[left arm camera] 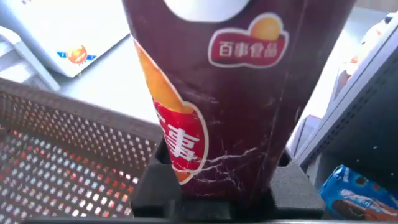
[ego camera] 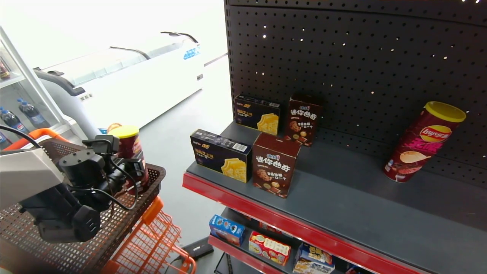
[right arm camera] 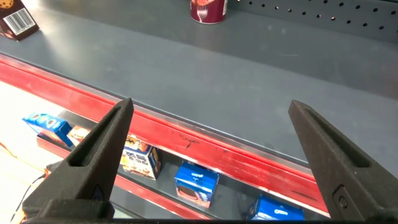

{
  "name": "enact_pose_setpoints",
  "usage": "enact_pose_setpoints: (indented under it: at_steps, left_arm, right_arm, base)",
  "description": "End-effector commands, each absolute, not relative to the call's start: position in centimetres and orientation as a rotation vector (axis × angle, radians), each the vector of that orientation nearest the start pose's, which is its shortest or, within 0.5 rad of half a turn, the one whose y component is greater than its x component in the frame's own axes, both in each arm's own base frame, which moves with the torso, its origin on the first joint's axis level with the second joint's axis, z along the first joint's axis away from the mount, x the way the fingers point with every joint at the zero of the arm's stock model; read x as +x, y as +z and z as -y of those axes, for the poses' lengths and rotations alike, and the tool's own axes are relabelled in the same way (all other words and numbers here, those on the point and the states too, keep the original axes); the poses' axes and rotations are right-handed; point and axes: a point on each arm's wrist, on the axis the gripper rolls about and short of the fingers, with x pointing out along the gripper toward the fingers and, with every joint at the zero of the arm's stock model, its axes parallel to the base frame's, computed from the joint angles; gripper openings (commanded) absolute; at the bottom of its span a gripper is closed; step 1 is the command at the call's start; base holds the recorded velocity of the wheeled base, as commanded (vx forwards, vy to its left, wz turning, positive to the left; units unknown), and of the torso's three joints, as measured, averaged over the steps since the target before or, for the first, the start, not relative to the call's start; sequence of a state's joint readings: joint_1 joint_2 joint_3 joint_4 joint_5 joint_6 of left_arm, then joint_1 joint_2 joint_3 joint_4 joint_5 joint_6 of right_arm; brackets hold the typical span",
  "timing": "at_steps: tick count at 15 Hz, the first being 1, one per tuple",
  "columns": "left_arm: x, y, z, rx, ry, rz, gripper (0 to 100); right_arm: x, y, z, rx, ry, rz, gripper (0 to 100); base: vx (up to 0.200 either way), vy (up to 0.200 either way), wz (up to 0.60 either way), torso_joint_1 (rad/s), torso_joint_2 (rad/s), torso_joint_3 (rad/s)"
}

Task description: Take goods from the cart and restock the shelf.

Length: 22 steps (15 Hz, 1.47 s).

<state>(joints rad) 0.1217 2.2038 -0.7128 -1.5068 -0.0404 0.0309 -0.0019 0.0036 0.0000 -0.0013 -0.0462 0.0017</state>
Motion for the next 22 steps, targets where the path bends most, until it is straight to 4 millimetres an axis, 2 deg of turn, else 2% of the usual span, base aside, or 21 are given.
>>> enact_pose_setpoints:
  at_steps: [1,4,5,6,8,11,13,14,16,18,20,22]
  left_arm:
    - [35.4,11.9,-3.6,0.049,0.006,0.145,0]
    - [34.1,15.2,-2.9,0.090,-0.057,0.238,0]
    - [33.1,17.5,-1.6,0.091,-0.094,0.285,0]
    - [32.1,19.1,-1.4,0.090,-0.098,0.285,0]
    - [30.4,20.8,-1.0,0.093,-0.143,0.265,0]
    - [27.2,23.1,1.7,0.080,-0.274,0.235,0]
    - [25.0,24.5,2.8,0.070,-0.364,0.224,0]
    - [22.9,25.0,3.7,0.046,-0.481,0.176,0]
    - [21.1,25.0,3.6,0.030,-0.555,0.129,0]
    - [20.6,24.1,4.0,0.087,-0.583,0.128,0]
    - [20.7,24.8,5.0,0.103,-0.608,0.137,0]
    - [20.7,24.3,5.1,0.097,-0.613,0.096,0]
  right_arm:
    - [-2.2,7.6,0.1,0.001,-0.048,-0.003,100]
    - [-2.3,7.6,0.1,0.002,-0.049,-0.001,100]
    - [-2.3,7.6,0.1,0.002,-0.049,-0.001,100]
    - [-2.3,7.6,0.1,0.001,-0.048,-0.001,100]
    - [-2.3,7.6,0.1,0.002,-0.049,-0.001,100]
    - [-2.3,7.6,0.1,0.001,-0.048,-0.001,100]
    - [-2.3,7.6,0.1,0.002,-0.049,-0.001,100]
    - [-2.3,7.6,0.1,0.001,-0.048,-0.001,100]
    - [-2.3,7.6,0.1,0.001,-0.048,-0.001,100]
    - [-2.3,7.6,0.1,0.002,-0.049,-0.001,100]
    - [-2.3,7.6,0.1,0.001,-0.048,-0.001,100]
    - [-2.3,7.6,0.1,0.003,-0.048,-0.001,100]
  base:
    - [0.000,0.000,0.00,0.000,0.00,0.000]
    - [0.000,0.000,0.00,0.000,0.00,0.000]
    - [0.000,0.000,0.00,0.000,0.00,0.000]
    - [0.000,0.000,0.00,0.000,0.00,0.000]
    - [0.000,0.000,0.00,0.000,0.00,0.000]
    - [0.000,0.000,0.00,0.000,0.00,0.000]
    - [0.000,0.000,0.00,0.000,0.00,0.000]
    - [0.000,0.000,0.00,0.000,0.00,0.000]
    - [0.000,0.000,0.00,0.000,0.00,0.000]
    - [0.000,0.000,0.00,0.000,0.00,0.000]
    - [0.000,0.000,0.00,0.000,0.00,0.000]
    - [0.000,0.000,0.00,0.000,0.00,0.000]
